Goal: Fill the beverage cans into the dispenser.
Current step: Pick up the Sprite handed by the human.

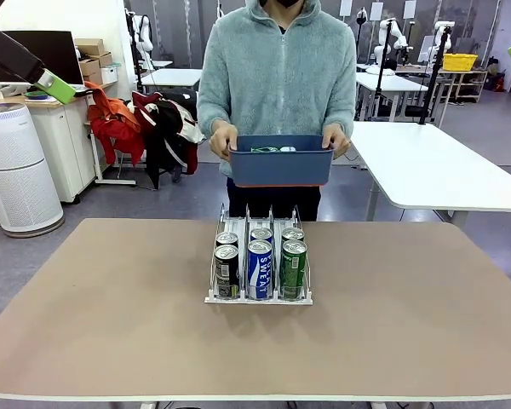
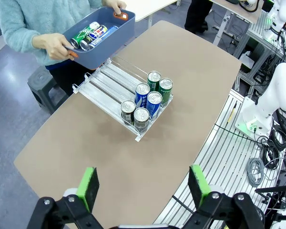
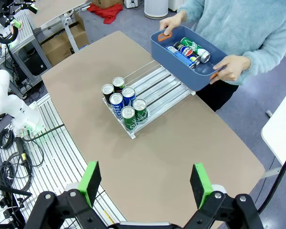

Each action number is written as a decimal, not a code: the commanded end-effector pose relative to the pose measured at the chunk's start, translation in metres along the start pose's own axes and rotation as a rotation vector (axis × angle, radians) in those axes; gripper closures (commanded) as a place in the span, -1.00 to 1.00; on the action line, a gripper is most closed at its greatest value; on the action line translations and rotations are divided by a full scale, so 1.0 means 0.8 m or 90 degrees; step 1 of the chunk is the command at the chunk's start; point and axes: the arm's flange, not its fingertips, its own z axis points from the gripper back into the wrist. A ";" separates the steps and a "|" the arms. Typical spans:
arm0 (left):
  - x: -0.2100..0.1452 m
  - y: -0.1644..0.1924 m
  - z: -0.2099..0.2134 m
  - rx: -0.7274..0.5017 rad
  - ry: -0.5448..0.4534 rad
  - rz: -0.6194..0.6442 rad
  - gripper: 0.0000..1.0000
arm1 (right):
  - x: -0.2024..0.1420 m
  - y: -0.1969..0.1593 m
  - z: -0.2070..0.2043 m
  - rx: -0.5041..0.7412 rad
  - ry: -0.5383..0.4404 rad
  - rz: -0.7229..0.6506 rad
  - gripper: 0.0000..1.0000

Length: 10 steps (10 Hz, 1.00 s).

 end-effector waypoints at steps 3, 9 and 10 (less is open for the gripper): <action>0.000 0.001 -0.001 0.000 0.001 0.004 -1.00 | -0.001 0.001 -0.001 0.001 0.006 0.000 -1.00; 0.000 0.001 -0.001 0.000 0.001 0.004 -1.00 | -0.001 0.001 -0.001 0.001 0.006 0.000 -1.00; 0.000 0.001 -0.001 0.000 0.001 0.004 -1.00 | -0.001 0.001 -0.001 0.001 0.006 0.000 -1.00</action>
